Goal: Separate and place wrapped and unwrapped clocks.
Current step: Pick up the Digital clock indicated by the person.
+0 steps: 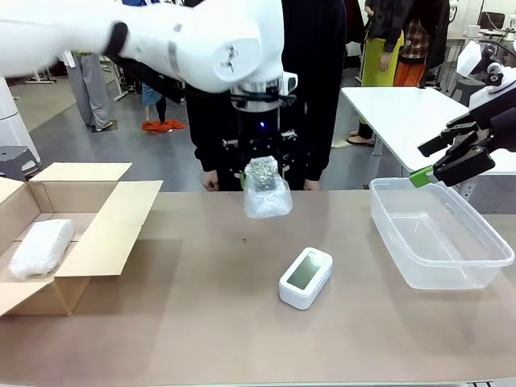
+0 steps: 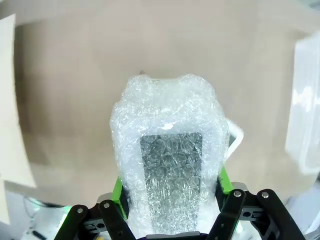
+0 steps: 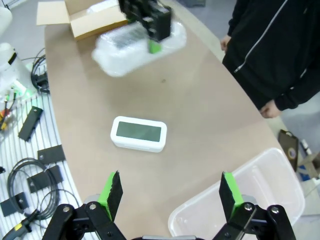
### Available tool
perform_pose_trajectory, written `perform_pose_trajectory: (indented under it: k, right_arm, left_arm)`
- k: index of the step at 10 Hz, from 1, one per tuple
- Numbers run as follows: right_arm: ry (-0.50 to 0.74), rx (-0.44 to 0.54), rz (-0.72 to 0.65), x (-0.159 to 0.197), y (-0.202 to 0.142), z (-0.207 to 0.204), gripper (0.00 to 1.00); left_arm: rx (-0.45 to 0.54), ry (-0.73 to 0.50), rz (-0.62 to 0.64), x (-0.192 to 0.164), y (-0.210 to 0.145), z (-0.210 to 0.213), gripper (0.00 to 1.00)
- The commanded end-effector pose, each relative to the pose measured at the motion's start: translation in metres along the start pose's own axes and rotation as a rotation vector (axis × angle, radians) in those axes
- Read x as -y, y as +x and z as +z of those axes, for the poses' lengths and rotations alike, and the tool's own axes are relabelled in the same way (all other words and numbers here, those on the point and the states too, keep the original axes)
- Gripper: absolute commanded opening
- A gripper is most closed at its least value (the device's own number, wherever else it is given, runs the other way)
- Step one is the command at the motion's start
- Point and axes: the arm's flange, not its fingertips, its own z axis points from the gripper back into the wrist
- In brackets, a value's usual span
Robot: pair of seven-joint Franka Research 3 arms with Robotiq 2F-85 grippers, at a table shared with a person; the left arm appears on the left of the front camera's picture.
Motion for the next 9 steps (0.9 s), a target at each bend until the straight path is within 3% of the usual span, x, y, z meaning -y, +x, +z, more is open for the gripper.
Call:
perform_pose_trajectory:
  k: [1,3,4,9]
  right_arm:
    - [0.021,0.015,0.002,0.002,-0.001,-0.002,1.0]
    - [0.021,0.015,0.002,0.002,-0.001,-0.002,1.0]
    - [0.021,0.015,0.002,0.002,-0.001,-0.002,1.0]
    - [0.021,0.015,0.002,0.002,-0.001,-0.002,1.0]
  left_arm:
    - [0.025,0.039,-0.118,-0.031,-0.027,0.015,0.27]
    - [0.035,0.055,-0.19,-0.034,-0.021,0.006,0.27]
    - [0.003,0.044,-0.118,-0.018,-0.034,0.025,0.27]
    - [0.003,0.044,-0.118,-0.018,-0.034,0.025,0.27]
